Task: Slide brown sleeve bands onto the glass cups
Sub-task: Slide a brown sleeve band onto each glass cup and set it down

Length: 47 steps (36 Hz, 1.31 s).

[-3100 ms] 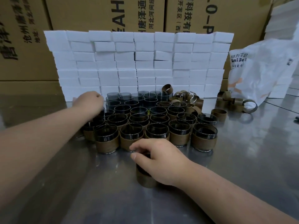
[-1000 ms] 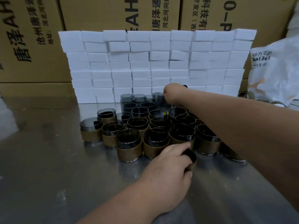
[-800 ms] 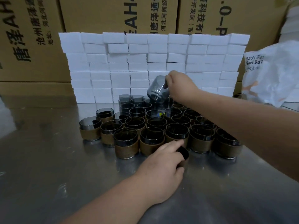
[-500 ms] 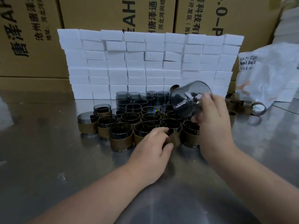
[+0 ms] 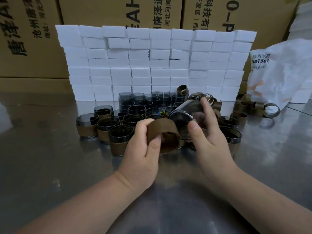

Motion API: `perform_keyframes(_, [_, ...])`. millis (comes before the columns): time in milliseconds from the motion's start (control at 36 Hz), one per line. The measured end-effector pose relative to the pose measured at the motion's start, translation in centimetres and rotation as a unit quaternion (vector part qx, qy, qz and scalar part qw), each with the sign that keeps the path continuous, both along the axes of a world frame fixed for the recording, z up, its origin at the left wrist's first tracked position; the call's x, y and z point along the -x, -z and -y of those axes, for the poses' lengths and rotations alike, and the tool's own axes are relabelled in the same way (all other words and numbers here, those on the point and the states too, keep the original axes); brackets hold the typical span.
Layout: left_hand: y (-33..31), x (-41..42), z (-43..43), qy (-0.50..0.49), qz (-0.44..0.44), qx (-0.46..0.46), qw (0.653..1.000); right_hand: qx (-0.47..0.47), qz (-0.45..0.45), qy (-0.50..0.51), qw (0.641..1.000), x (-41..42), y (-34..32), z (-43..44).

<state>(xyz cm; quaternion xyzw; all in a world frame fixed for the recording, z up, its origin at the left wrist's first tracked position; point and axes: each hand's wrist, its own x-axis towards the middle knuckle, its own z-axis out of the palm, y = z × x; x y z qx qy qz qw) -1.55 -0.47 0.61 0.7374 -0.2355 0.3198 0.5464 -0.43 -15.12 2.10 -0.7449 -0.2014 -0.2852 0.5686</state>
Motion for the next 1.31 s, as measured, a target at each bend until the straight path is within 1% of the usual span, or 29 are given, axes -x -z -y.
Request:
perform_keyframes(111, [0.0,0.0,0.1,0.024,0.010,-0.017,1.000,0.051,0.025,-0.011,0.998,0.0,0.1,0.2])
perform_keyframes(250, [-0.1,-0.2,0.1,0.003,0.010,0.003,1.000,0.093,0.016,-0.048,0.994,0.2,0.3,0.0])
perform_keyframes(333, [-0.2,-0.2,0.1,-0.003,0.014,0.006,1.000,0.086,0.001,-0.075,0.993,0.5,0.2,-0.1])
perform_keyframes(444, [-0.1,-0.3,0.0,-0.027,-0.004,-0.004,1.000,0.078,-0.045,-0.131,0.987,1.1,-0.1,-0.3])
perform_keyframes(611, [-0.4,-0.1,-0.2,-0.019,-0.038,-0.030,0.999,0.057,-0.075,-0.152,0.984,1.1,-0.1,-0.4])
perform_keyframes(639, [-0.4,-0.1,-0.4,-0.019,-0.041,-0.047,0.998,0.054,-0.080,-0.150,0.984,1.0,-0.1,-0.5])
perform_keyframes(778, [-1.0,-0.1,-1.4,-0.036,-0.050,-0.197,0.978,0.077,-0.070,-0.103,0.989,0.8,-0.1,-0.5])
perform_keyframes(917, [-1.6,0.2,-1.6,-0.054,-0.022,-0.253,0.966,0.098,-0.048,-0.080,0.991,0.9,-0.1,-0.5])
perform_keyframes(972, [-1.6,0.3,-1.5,-0.049,-0.015,-0.255,0.966,0.104,-0.034,-0.076,0.991,0.9,-0.2,-0.5])
perform_keyframes(1028, [-1.5,0.4,-1.4,-0.027,-0.021,-0.230,0.973,0.112,-0.032,-0.073,0.991,0.9,-0.1,-0.5])
perform_keyframes(1111, [-1.4,0.7,-1.3,0.029,-0.046,-0.193,0.980,0.108,-0.059,-0.068,0.990,0.6,0.2,-0.6])
perform_keyframes(1167, [-1.2,0.9,-1.2,0.058,-0.052,-0.178,0.981,0.100,-0.062,-0.059,0.991,0.5,0.3,-0.7])
perform_keyframes(1222, [-1.0,0.9,-1.3,0.073,-0.046,-0.180,0.980,0.084,-0.054,-0.054,0.994,0.4,0.4,-0.7])
perform_keyframes(1306, [-0.8,0.9,-1.2,0.057,-0.028,-0.207,0.976,0.064,-0.097,-0.081,0.990,0.4,0.3,-0.4])
